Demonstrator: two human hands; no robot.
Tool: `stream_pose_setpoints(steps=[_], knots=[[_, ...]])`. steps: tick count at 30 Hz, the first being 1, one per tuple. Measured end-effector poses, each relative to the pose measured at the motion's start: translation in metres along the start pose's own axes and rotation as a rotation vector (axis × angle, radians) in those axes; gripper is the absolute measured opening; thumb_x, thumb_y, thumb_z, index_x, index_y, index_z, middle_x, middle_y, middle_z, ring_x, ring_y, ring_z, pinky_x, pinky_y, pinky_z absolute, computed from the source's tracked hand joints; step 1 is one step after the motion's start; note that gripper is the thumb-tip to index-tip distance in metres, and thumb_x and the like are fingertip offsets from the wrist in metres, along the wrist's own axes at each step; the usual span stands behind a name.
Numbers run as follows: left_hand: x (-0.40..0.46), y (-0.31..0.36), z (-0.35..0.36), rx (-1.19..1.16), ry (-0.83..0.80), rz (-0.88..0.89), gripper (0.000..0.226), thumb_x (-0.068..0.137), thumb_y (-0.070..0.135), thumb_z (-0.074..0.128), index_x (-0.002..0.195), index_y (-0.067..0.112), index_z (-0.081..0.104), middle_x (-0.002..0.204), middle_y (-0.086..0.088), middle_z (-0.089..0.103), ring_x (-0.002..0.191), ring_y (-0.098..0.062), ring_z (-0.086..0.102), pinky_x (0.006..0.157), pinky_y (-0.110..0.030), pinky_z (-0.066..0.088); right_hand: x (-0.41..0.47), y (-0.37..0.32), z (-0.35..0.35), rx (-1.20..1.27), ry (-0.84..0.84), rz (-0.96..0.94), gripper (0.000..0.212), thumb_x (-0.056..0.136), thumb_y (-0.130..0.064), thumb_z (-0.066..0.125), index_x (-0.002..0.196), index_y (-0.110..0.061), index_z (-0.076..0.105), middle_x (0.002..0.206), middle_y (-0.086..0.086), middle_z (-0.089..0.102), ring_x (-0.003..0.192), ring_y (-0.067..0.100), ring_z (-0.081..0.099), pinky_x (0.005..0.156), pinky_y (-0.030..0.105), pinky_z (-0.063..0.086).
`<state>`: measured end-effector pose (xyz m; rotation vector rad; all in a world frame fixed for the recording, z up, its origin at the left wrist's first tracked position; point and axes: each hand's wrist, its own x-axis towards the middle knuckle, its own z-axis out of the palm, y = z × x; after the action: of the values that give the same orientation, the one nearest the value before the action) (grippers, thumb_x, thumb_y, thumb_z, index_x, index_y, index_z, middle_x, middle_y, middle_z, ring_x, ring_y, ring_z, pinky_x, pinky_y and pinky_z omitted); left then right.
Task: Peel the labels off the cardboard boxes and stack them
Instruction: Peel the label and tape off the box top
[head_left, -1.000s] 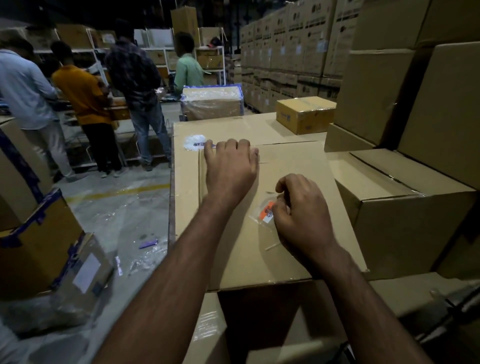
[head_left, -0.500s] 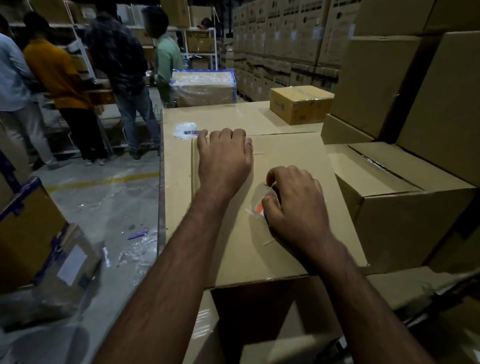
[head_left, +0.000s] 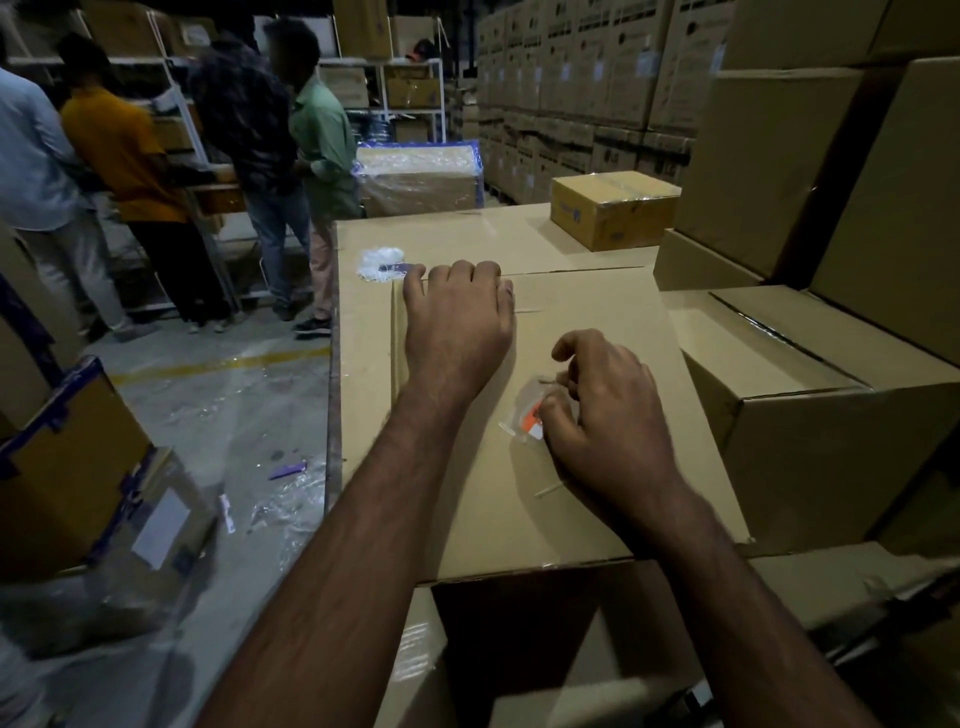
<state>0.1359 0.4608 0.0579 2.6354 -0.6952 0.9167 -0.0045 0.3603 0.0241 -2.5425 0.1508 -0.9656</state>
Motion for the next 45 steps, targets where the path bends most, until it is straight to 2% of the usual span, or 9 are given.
stream_pose_setpoints(steps=[3,11,15,17,20,25,31,39,45], knots=[[0.0,0.0,-0.001,-0.005,-0.002,0.002,0.048,0.1,0.04,0.022,0.12,0.02,0.06,0.116,-0.004,0.067,0.109,-0.025,0.058,0.107,-0.047,0.031,-0.001,-0.001,0.001,-0.021,-0.008,0.003,0.027,0.09,-0.03,0.054,0.115,-0.02,0.056,0.107,-0.003,0.061,0.096,0.011,0.05,0.091,0.038,0.047],[-0.002,0.0,-0.001,-0.013,0.003,0.002,0.045,0.101,0.039,0.024,0.12,0.02,0.06,0.116,-0.004,0.067,0.109,-0.025,0.058,0.107,-0.047,0.031,-0.002,0.001,-0.001,-0.035,-0.007,-0.039,0.012,0.088,-0.03,0.051,0.096,-0.023,0.057,0.093,-0.007,0.055,0.087,0.01,0.045,0.083,0.033,0.044],[-0.001,0.001,-0.001,-0.011,0.006,0.001,0.045,0.1,0.039,0.025,0.119,0.02,0.06,0.115,-0.004,0.067,0.108,-0.026,0.058,0.106,-0.047,0.031,-0.003,0.0,-0.004,0.031,-0.008,-0.033,0.007,0.084,-0.029,0.052,0.089,-0.024,0.051,0.086,-0.009,0.051,0.081,0.009,0.044,0.076,0.031,0.042],[-0.001,0.0,-0.001,-0.014,0.0,-0.002,0.044,0.101,0.039,0.025,0.12,0.02,0.06,0.116,-0.004,0.067,0.109,-0.025,0.058,0.107,-0.047,0.03,-0.003,0.0,-0.006,0.111,0.018,-0.009,0.012,0.084,-0.023,0.055,0.096,-0.022,0.053,0.09,-0.007,0.052,0.083,0.009,0.046,0.074,0.031,0.046],[-0.001,0.001,-0.001,-0.012,0.002,-0.001,0.044,0.101,0.039,0.025,0.121,0.02,0.06,0.117,-0.004,0.067,0.109,-0.025,0.058,0.107,-0.047,0.03,-0.004,0.0,-0.007,0.117,0.036,0.007,0.023,0.088,-0.016,0.059,0.111,-0.017,0.059,0.103,-0.004,0.055,0.094,0.01,0.05,0.081,0.033,0.051],[-0.001,0.001,-0.002,-0.02,0.009,-0.008,0.042,0.102,0.039,0.027,0.121,0.02,0.06,0.116,-0.003,0.067,0.109,-0.024,0.058,0.108,-0.046,0.03,-0.005,0.003,-0.008,0.113,0.06,-0.017,0.009,0.09,-0.014,0.063,0.098,-0.015,0.068,0.099,-0.003,0.057,0.092,0.01,0.052,0.076,0.026,0.049],[0.0,0.002,0.0,-0.03,0.01,-0.027,0.039,0.102,0.038,0.031,0.12,0.02,0.061,0.117,-0.003,0.067,0.11,-0.025,0.058,0.108,-0.046,0.029,-0.013,0.006,-0.011,0.166,0.078,-0.037,0.007,0.088,-0.009,0.067,0.093,-0.012,0.072,0.097,-0.002,0.057,0.094,0.012,0.052,0.076,0.03,0.052],[0.003,0.001,0.001,-0.05,0.006,-0.03,0.04,0.102,0.038,0.03,0.121,0.02,0.061,0.117,-0.003,0.067,0.11,-0.023,0.058,0.108,-0.046,0.027,-0.025,0.008,-0.014,0.187,0.068,-0.05,0.011,0.084,-0.006,0.072,0.093,-0.01,0.075,0.108,0.001,0.057,0.105,0.012,0.049,0.081,0.015,0.042],[0.004,0.0,0.001,-0.041,-0.001,-0.032,0.04,0.103,0.038,0.03,0.122,0.019,0.06,0.118,-0.004,0.067,0.111,-0.024,0.058,0.108,-0.045,0.027,-0.035,0.013,-0.015,0.275,0.001,-0.052,0.008,0.084,-0.01,0.069,0.091,-0.013,0.073,0.124,0.002,0.054,0.117,0.019,0.052,0.087,0.03,0.053]])
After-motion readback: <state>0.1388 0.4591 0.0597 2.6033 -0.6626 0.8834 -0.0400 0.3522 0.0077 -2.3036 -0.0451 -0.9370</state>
